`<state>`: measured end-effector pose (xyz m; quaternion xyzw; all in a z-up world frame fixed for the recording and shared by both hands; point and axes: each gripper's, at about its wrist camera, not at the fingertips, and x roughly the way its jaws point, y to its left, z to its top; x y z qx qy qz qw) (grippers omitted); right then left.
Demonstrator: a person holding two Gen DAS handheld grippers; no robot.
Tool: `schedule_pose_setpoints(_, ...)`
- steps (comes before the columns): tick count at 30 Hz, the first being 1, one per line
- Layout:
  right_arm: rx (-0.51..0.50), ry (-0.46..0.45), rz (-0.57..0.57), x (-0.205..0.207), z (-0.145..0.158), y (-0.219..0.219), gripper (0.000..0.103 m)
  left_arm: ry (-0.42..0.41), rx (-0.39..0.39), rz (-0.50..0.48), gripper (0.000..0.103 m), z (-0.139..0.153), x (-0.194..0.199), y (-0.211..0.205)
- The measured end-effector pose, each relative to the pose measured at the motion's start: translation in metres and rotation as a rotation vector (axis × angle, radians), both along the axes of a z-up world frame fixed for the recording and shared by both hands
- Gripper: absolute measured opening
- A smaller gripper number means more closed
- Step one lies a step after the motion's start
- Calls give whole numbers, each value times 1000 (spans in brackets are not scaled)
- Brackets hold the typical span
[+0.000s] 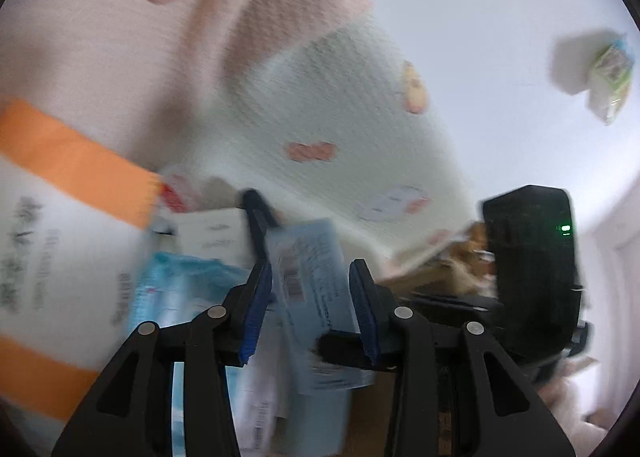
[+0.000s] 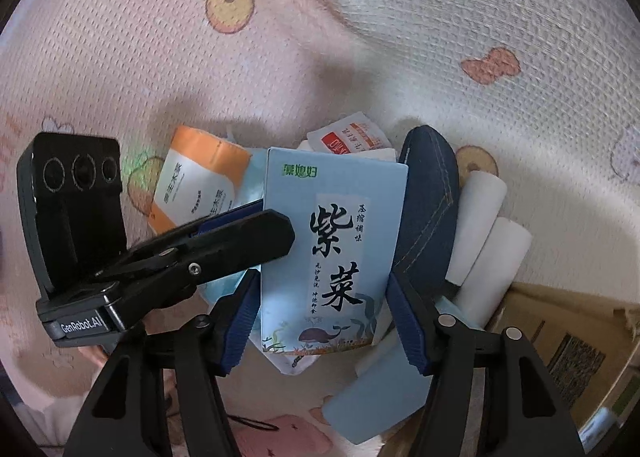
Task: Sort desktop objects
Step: 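Lift the light-blue box out of the pile with the right gripper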
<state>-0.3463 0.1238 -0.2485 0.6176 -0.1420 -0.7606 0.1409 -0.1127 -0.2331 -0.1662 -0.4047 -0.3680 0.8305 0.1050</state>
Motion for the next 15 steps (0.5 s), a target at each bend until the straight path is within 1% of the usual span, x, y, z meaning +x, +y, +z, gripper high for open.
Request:
schedule_pose_setpoints(1, 27, -18, -21, -1, -3, -1, 60, -5, -23, 18, 45, 1, 3, 0)
schedule_pose_setpoints(2, 36, -36, -34, -1, -5, -2, 60, -6, -28, 34, 47, 1, 7, -2)
schedule_pose_setpoints(6, 17, -140, -108, 1, -18, -2, 59, -3, -7, 84, 47, -1, 23, -8)
schedule_pose_setpoints(9, -18, -202, -151, 1, -27, -3, 59, 9, -51, 85, 47, 1, 34, -4)
schedule_pose_setpoints(12, -35, -227, -186, -1, -28, -1, 59, 8, -84, 93, 48, 1, 45, -1)
schedule_pose_setpoints(15, -92, -264, -272, -2, -29, 6, 59, 9, -126, 100, 49, -1, 56, 5)
